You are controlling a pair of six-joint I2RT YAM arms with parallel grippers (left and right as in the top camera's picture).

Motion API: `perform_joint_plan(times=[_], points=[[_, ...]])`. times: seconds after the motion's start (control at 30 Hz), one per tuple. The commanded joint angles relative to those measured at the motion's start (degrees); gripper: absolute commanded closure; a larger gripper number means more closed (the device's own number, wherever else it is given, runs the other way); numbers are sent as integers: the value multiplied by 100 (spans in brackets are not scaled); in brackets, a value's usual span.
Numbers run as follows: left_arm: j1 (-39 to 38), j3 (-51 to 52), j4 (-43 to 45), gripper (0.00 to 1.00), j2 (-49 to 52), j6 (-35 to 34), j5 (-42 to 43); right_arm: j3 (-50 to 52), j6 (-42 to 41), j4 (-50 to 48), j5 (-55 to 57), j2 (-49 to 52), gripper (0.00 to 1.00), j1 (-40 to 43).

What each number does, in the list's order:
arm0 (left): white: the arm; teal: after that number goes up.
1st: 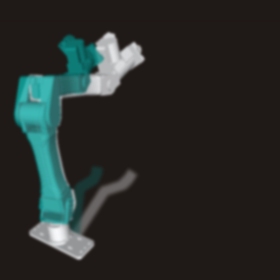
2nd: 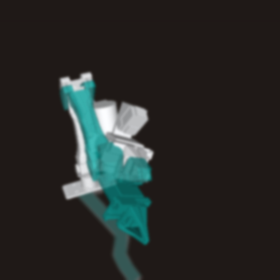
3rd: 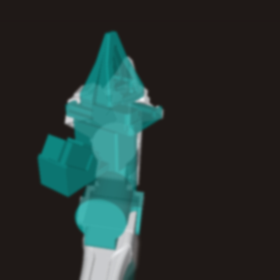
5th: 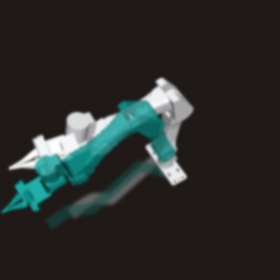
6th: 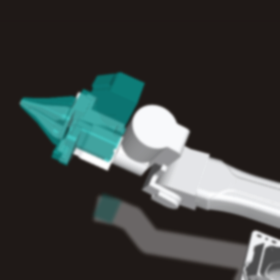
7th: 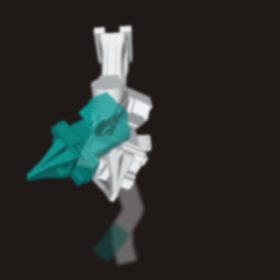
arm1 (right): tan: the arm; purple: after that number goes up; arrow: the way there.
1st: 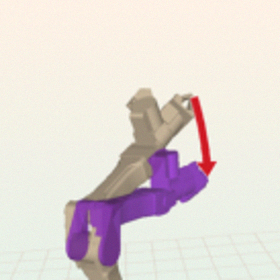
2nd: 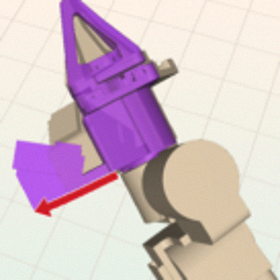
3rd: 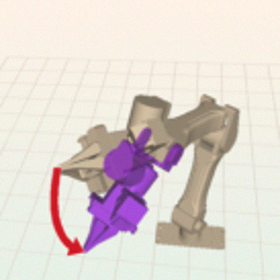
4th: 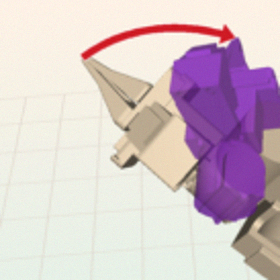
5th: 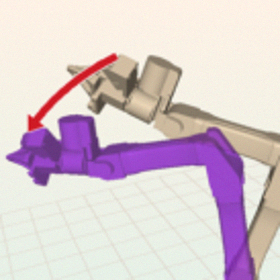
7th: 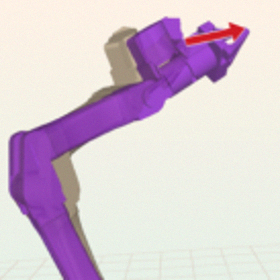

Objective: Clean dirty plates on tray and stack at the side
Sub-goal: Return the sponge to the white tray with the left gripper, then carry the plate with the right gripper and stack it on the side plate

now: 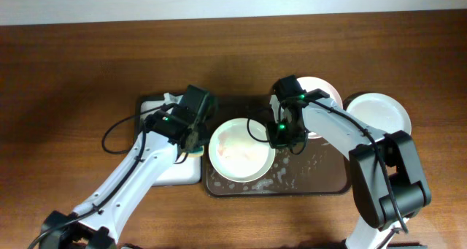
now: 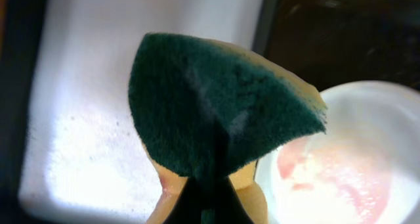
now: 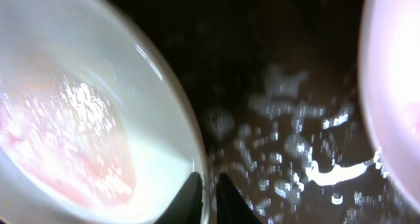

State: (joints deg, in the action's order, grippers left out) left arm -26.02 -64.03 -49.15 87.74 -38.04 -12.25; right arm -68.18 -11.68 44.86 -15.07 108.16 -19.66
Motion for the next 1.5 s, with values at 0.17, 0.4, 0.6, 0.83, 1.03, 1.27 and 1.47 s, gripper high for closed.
perform_joint_plan(times=[0.17,0.4,0.6,0.83,1.03,1.27,1.47], points=[[649,1071,562,100,-55,127,308,129,26,-223,66,-70,96,-26],[686,1075,654,100,-57,450,306,-428,146,122,968,-433,96,-22],[686,1075,656,100,-55,448,306,-949,391,651,1928,-1121,96,-55],[686,1075,868,100,-55,507,304,-975,389,826,4597,-1556,96,-1121],[754,1075,1016,100,-55,625,304,-975,391,619,7156,-1554,96,-2472],[916,1075,1117,100,-55,719,358,-975,391,435,8026,-1554,96,-2988],[920,1075,1119,100,-55,778,374,-975,22,376,7670,-1556,96,-2859]])
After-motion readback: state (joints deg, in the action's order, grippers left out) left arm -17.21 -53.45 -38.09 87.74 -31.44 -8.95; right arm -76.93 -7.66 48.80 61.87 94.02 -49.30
